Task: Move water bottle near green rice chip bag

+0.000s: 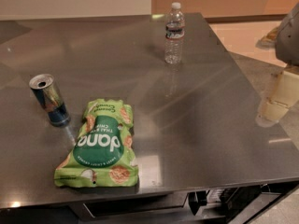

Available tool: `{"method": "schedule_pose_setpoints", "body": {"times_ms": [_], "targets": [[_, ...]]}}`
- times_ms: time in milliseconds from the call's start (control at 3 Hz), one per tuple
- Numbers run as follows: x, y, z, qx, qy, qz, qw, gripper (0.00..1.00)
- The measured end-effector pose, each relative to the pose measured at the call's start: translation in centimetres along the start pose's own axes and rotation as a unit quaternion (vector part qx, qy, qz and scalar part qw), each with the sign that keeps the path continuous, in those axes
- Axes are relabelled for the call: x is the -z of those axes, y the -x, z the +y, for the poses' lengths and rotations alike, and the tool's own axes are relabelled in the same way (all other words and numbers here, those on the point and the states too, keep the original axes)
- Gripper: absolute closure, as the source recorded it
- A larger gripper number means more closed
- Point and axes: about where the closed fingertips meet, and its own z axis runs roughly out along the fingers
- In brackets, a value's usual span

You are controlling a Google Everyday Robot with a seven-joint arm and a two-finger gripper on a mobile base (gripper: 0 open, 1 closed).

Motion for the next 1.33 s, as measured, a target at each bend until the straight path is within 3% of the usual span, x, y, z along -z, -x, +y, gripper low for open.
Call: {"method": "schedule_pose_setpoints", "body": {"times_ms": [667,1333], "targets": [[0.1,0.1,-0.3,-0.002,0.001,-0.002,1.0000,0.00],[-2.9,1.6,-5.5,-0.040,0.023,-0.044,0.9980,0.00]]}}
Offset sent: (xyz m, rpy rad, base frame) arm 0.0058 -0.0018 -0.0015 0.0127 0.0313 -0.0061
